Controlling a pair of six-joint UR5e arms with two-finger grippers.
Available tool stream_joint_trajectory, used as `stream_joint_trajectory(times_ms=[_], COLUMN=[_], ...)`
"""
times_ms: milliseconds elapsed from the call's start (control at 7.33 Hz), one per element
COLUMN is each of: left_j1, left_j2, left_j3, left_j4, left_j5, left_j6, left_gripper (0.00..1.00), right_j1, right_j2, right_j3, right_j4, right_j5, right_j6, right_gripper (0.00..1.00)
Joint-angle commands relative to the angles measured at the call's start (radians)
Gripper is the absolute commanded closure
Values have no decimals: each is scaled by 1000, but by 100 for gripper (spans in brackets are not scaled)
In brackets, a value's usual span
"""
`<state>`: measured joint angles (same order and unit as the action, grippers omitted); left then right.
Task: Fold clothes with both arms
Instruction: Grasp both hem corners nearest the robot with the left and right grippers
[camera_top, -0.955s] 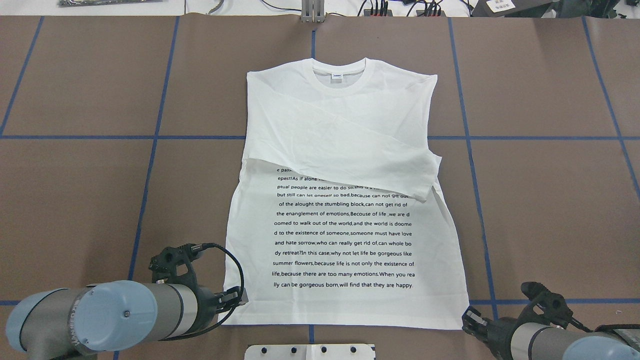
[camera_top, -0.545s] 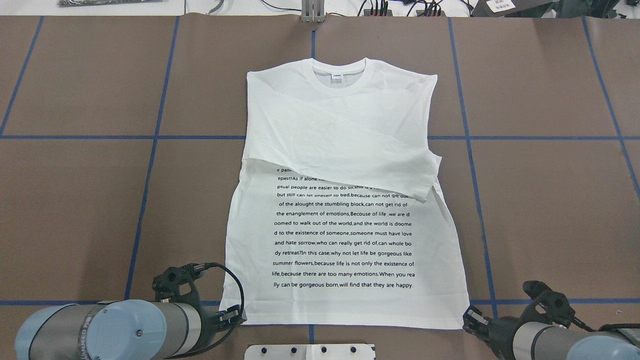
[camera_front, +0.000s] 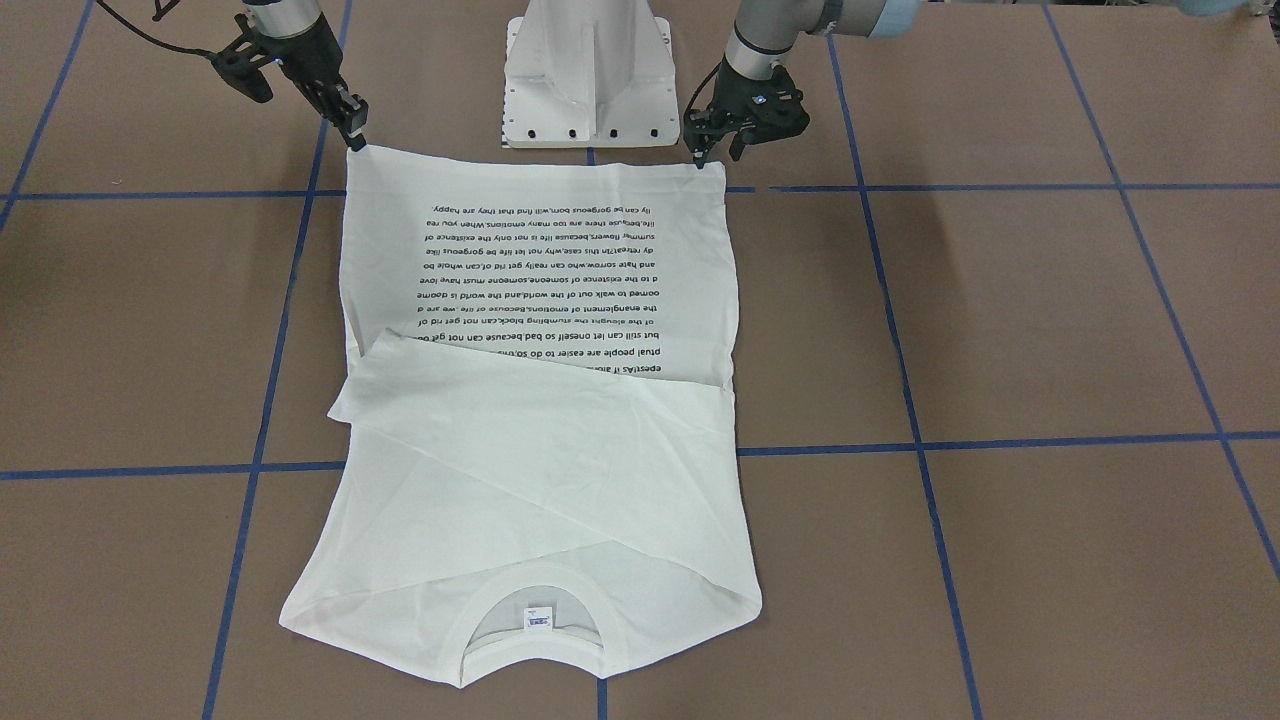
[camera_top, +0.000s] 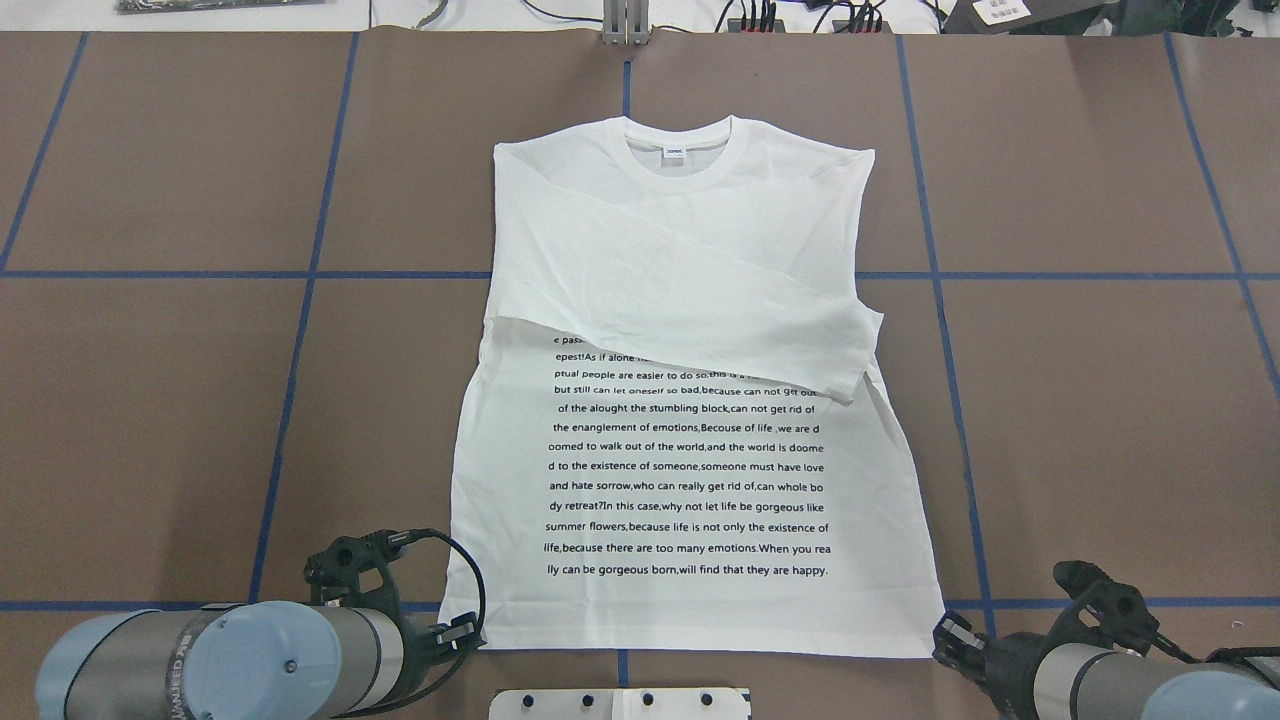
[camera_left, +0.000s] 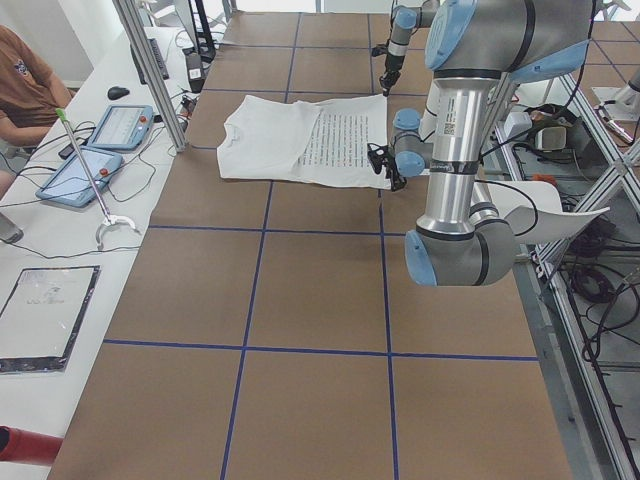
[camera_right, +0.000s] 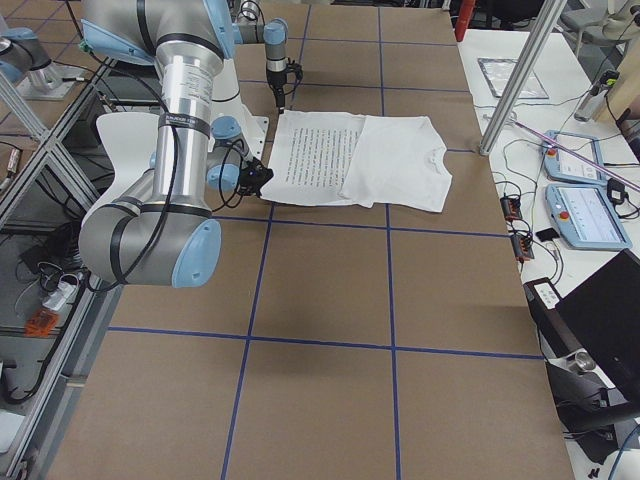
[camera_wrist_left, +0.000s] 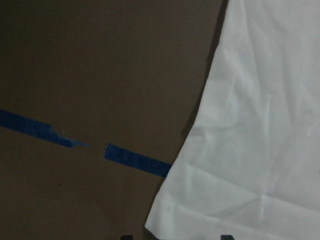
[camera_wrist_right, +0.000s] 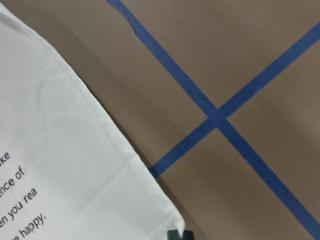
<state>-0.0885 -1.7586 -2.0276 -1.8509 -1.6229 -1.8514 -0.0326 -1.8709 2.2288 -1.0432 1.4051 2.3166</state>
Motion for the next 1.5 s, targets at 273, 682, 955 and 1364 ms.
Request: stream_joint_trajectory(times_ms=[273, 682, 955, 1364], left_j1=[3, 7, 7, 6], left_j2=[-4, -4, -4, -7], left_j3=[3, 16, 18, 7], left_j4=[2, 2, 2, 2], left_j5=[0, 21, 21, 21], left_j6=[3, 6, 11, 11], left_gripper=[41, 43, 51, 100], right_j1=[-1, 0, 0, 0], right_j2=[-2, -16, -21, -27], right_j3=[0, 9, 15, 15], right_j4=[0, 0, 0, 0], right_j5=[0, -2, 0, 0], right_j6=[0, 0, 0, 0], right_gripper=[100, 100, 100, 100])
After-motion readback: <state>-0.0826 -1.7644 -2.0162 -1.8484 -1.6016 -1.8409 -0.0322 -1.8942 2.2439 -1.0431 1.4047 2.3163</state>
